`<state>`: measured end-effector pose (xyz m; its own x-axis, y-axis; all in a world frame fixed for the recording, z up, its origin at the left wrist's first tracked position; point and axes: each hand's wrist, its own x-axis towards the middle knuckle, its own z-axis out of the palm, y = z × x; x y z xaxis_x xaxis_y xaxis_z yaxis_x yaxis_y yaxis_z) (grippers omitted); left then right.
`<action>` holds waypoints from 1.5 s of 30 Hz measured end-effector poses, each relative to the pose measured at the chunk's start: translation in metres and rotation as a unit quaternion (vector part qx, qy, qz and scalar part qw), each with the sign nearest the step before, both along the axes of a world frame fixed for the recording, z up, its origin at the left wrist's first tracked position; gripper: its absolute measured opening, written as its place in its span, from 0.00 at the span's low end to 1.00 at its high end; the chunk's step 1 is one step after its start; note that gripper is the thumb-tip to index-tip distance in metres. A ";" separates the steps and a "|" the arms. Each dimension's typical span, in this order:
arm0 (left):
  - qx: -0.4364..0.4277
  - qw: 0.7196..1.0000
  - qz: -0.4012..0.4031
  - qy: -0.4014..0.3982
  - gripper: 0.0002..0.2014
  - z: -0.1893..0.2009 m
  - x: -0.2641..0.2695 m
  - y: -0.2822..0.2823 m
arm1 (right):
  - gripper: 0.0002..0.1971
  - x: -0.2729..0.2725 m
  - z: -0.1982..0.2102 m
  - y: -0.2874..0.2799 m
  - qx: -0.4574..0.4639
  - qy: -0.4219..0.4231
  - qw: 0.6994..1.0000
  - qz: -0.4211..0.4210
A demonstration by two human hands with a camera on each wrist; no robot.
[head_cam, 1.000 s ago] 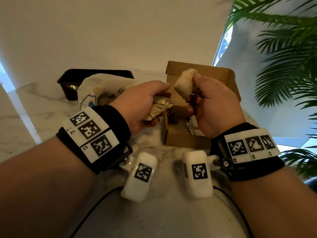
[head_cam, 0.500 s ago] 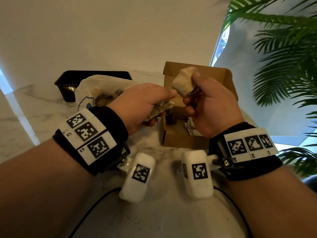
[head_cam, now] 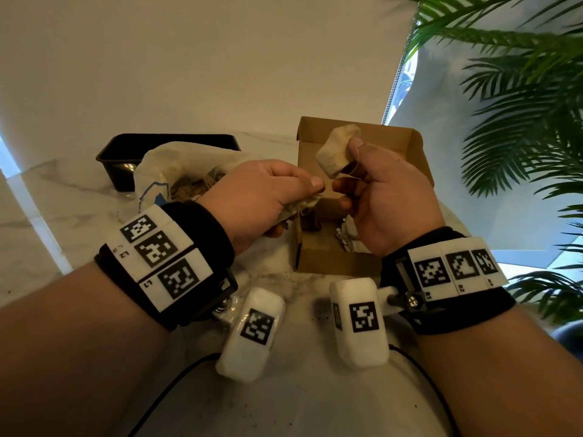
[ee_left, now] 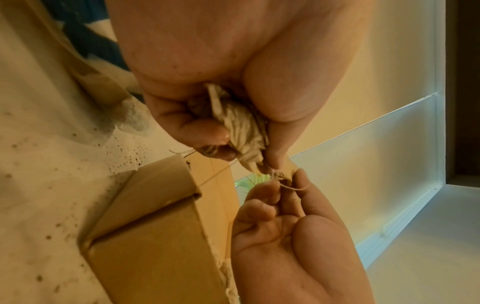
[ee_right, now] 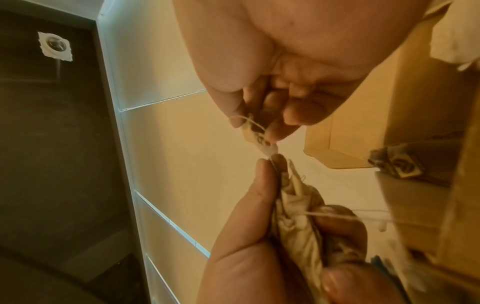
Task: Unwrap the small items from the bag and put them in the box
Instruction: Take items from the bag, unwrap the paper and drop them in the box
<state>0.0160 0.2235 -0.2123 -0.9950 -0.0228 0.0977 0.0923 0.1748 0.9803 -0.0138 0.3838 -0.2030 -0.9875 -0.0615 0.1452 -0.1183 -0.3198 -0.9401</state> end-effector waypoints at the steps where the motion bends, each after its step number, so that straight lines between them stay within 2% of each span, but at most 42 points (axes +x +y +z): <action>1: 0.000 1.000 0.005 0.000 0.06 0.000 0.000 0.000 | 0.07 0.000 0.000 0.001 -0.009 -0.001 1.000 -0.005; 6: 0.014 0.999 0.029 -0.001 0.06 0.000 -0.001 0.000 | 0.09 -0.002 0.001 0.000 -0.040 0.006 0.999 0.016; 9: 0.012 0.999 0.028 0.030 0.11 0.003 0.001 0.001 | 0.09 -0.002 -0.002 0.001 0.008 0.019 1.000 0.014; 11: 0.002 0.997 0.025 0.066 0.10 0.006 0.003 0.002 | 0.11 -0.003 -0.004 0.000 0.043 0.030 0.998 0.018; 15: -0.048 0.993 -0.001 0.105 0.10 0.010 0.006 0.003 | 0.07 -0.002 -0.007 -0.002 0.080 0.045 0.995 0.032; 20: -0.060 0.992 0.031 0.103 0.03 0.009 0.008 0.007 | 0.05 0.001 -0.008 -0.005 0.097 0.068 0.992 0.051; 24: -0.061 0.993 0.053 0.082 0.03 0.009 0.007 0.005 | 0.06 -0.003 -0.009 -0.001 0.102 0.057 0.993 0.023; 27: -0.037 0.995 0.064 0.060 0.07 0.011 0.008 0.004 | 0.05 -0.007 -0.009 0.003 0.115 0.042 0.992 -0.009; 31: 0.105 0.994 0.039 0.011 0.10 0.015 0.008 0.005 | 0.07 -0.009 -0.010 0.004 0.133 0.041 0.990 0.000; 33: 0.140 0.990 0.024 -0.008 0.09 0.015 0.008 0.007 | 0.07 -0.007 -0.009 0.001 0.129 0.051 0.990 0.019; 38: 0.156 0.986 0.044 -0.025 0.09 0.012 0.007 0.008 | 0.09 -0.002 -0.007 -0.002 0.118 0.076 0.989 0.033; 41: 0.153 0.986 0.054 -0.027 0.09 0.012 0.007 0.008 | 0.06 -0.001 -0.006 -0.001 0.108 0.089 0.989 0.053; 45: 0.145 0.988 0.051 -0.031 0.12 0.010 0.006 0.006 | 0.02 0.003 -0.005 0.000 0.169 0.151 0.972 0.063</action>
